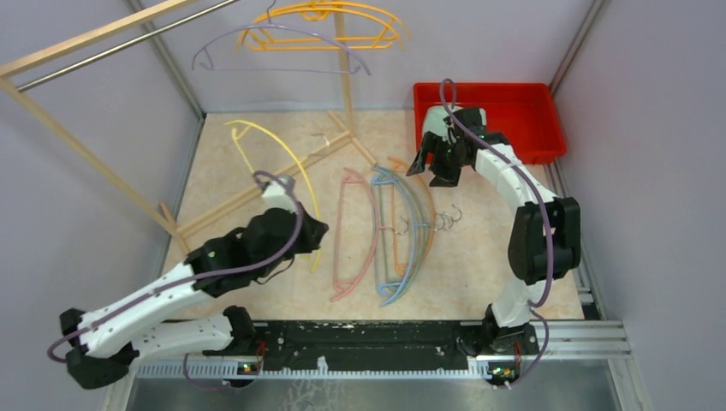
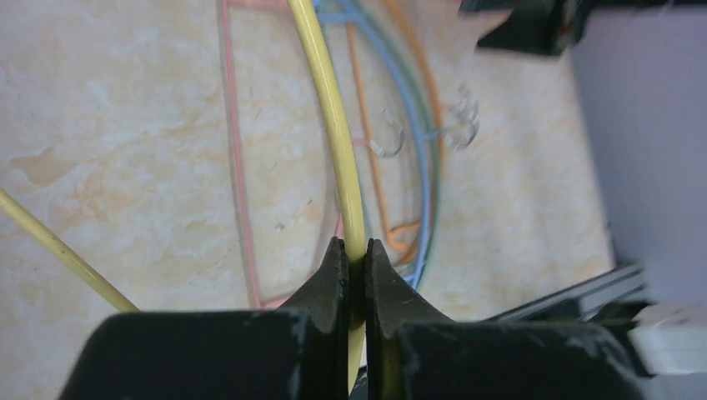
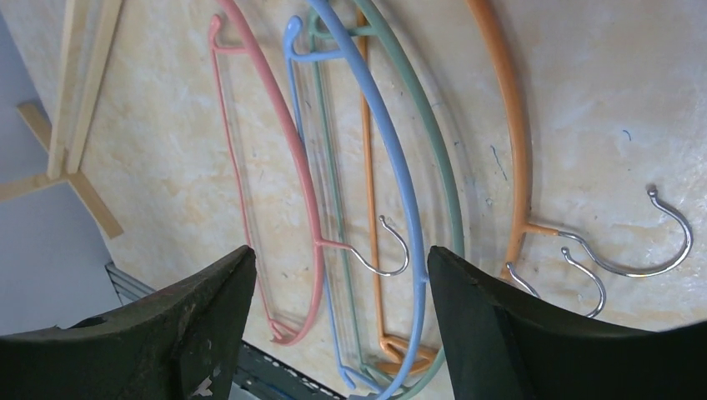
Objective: Organize the hangers
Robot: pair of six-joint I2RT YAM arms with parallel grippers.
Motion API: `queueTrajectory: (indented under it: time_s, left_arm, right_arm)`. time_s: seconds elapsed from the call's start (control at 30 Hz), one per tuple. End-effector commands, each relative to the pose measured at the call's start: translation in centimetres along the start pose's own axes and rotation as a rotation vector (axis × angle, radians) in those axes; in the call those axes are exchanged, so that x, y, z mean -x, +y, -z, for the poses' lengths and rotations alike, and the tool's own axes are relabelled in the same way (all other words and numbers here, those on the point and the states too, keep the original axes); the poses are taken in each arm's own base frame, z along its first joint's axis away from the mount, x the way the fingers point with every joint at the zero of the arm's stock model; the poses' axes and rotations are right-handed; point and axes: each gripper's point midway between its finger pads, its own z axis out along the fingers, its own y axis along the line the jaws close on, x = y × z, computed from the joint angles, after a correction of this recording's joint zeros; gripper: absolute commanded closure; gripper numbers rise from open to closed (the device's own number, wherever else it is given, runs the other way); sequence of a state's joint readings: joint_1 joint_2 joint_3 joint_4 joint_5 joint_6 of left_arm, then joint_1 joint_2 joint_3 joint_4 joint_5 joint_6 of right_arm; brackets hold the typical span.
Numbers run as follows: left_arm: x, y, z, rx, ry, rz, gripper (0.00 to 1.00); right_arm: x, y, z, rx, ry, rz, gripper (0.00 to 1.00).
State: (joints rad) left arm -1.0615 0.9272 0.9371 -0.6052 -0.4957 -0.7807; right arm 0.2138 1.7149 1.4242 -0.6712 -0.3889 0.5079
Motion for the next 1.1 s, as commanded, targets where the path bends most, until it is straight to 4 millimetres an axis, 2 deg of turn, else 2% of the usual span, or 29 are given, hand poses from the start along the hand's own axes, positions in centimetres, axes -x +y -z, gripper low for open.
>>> queueTrajectory:
  time_s: [0.0, 0.17, 0.3, 0.4, 0.5, 0.63, 0.77, 0.87, 1.07]
  left_arm:
    - [8.1, 0.3, 4.4, -0.029, -0.304, 0.251, 1.00]
    - [15.1, -0.2, 6.6, 0.013, -0.559, 0.218, 1.00]
    - [19.7, -1.9, 7.6, -0.003, -0.705, 0.188, 1.00]
    - [22.4, -2.5, 7.2, -0.026, -0.751, 0.183, 1.00]
    - [24.6, -2.0, 5.5, -0.056, -0.748, 0.209, 1.00]
    - [27.3, -2.1, 4.8, -0.096, -0.796, 0.194, 1.00]
    - [29.3, -3.5, 4.9, -0.152, -0.832, 0.148, 1.00]
    - [30.0, -3.9, 4.5, -0.162, -0.833, 0.127, 1.00]
    - [30.6, -2.7, 2.4, -0.136, -0.803, 0.153, 1.00]
  right_arm:
    - [0.7, 0.5, 0.3, 0.013, -0.057, 0.063, 0.25]
    - [1.0, -0.2, -0.1, -0.021, -0.058, 0.090, 0.25]
    - [1.3, -0.2, -0.1, -0.027, -0.054, 0.099, 0.25]
    - [1.4, -0.1, -0.3, -0.019, -0.052, 0.100, 0.25]
    - [1.5, 0.1, -0.4, -0.013, -0.051, 0.101, 0.25]
    - [1.5, 0.2, -0.5, -0.009, -0.042, 0.101, 0.25]
    - [1.2, -0.1, -0.9, -0.012, -0.028, 0.098, 0.25]
    - [1.0, -0.3, -1.3, -0.011, -0.019, 0.097, 0.25]
    - [1.1, -0.5, -1.7, -0.015, -0.007, 0.095, 0.25]
